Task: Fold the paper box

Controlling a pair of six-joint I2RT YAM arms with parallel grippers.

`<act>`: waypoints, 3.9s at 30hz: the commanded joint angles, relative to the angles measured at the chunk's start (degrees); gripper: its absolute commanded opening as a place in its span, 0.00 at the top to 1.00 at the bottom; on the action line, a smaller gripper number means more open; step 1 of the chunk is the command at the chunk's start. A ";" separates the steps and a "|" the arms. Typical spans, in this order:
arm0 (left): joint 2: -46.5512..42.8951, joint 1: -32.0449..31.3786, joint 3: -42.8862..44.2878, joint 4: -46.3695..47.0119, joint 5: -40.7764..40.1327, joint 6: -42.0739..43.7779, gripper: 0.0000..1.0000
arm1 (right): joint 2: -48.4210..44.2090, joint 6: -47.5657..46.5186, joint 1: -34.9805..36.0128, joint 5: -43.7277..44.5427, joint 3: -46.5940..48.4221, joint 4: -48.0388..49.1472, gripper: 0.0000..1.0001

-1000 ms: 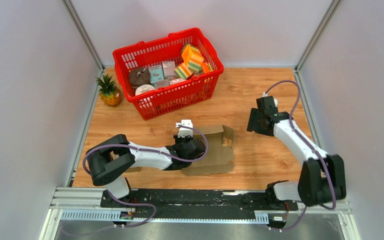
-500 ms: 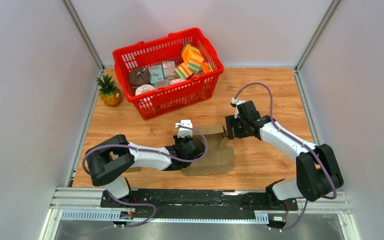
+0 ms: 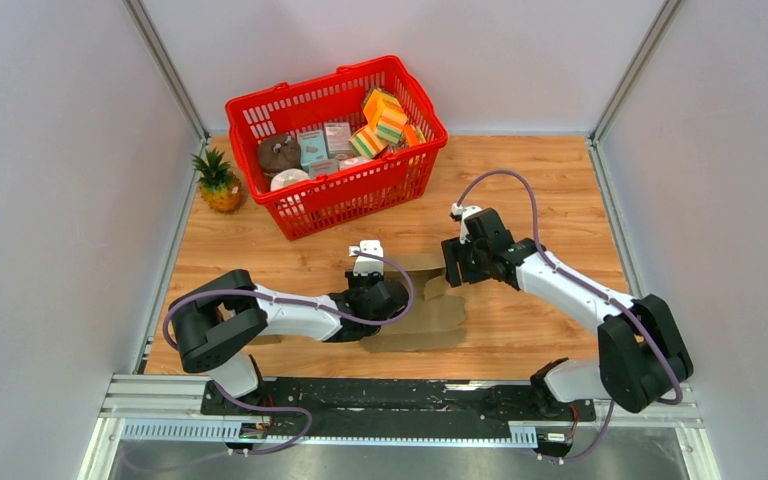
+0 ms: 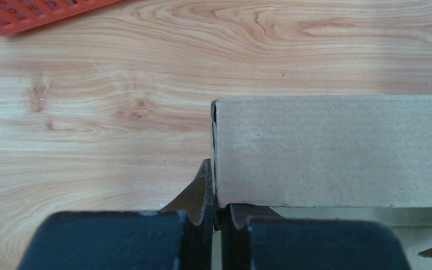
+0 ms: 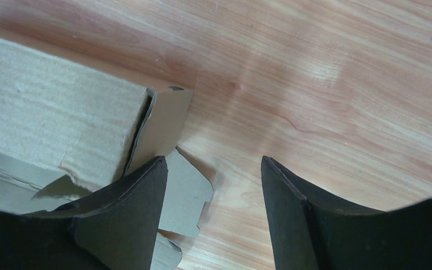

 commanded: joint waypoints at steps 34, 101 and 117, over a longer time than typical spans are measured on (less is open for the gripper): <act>-1.48 -0.13 -0.94 1.42 1.43 0.00 1.00 | -1.87 9.85 13.58 24.07 -18.52 44.05 0.56; -23.25 -0.04 -1.72 -26.70 17.76 -8.79 0.42 | -29.10 38.25 14.65 5.02 -24.85 -0.92 0.09; -26.66 -7.15 3.69 -24.41 57.52 30.19 0.29 | -23.30 38.85 5.07 -13.61 -29.16 12.53 0.68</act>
